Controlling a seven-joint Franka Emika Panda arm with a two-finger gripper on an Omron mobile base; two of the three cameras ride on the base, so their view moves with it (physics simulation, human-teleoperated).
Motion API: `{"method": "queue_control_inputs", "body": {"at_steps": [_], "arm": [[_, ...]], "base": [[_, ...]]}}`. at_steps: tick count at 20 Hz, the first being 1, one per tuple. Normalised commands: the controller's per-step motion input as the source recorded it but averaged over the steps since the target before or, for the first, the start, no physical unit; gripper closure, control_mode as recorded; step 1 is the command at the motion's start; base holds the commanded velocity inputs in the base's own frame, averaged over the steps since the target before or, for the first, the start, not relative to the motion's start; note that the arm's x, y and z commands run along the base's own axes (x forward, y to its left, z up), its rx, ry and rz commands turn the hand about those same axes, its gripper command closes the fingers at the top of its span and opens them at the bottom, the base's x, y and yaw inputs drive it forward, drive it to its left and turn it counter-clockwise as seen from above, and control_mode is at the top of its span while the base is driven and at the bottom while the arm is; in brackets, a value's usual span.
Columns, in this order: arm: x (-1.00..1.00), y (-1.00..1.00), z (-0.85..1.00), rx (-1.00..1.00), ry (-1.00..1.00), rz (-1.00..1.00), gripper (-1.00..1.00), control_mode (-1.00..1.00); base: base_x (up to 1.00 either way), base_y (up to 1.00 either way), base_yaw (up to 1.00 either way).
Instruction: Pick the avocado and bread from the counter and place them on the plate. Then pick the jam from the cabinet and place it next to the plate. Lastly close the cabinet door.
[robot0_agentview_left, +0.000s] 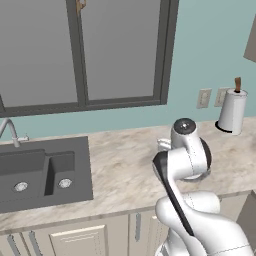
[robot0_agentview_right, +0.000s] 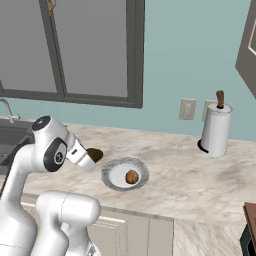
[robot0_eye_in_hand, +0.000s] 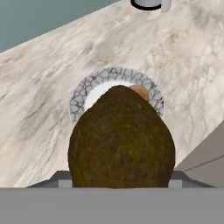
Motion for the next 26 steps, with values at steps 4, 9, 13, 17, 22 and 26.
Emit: {"method": "queue_control_inputs", "body": {"at_steps": [4, 9, 13, 17, 22, 26], "arm": [[0.02, -0.12, -0.31, 0.00, 0.00, -0.09, 1.00, -1.00], [0.11, -0.15, -0.26, 0.02, 0.00, -0.08, 1.00, -1.00], [0.15, -0.13, -0.28, 0.02, 0.00, -0.07, 1.00, -1.00], [0.17, -0.08, -0.34, 0.03, 0.00, -0.06, 1.00, -1.00], [0.29, -0.02, -0.30, 0.01, 0.00, -0.05, 1.00, -1.00], [0.33, 0.00, -0.25, 0.03, 0.02, -0.01, 1.00, -1.00]], "base": [[0.00, 0.00, 0.00], [0.00, 0.00, 0.00], [0.00, 0.00, 0.00], [0.00, 0.00, 0.00], [0.00, 0.00, 0.00], [0.00, 0.00, 0.00]]}}
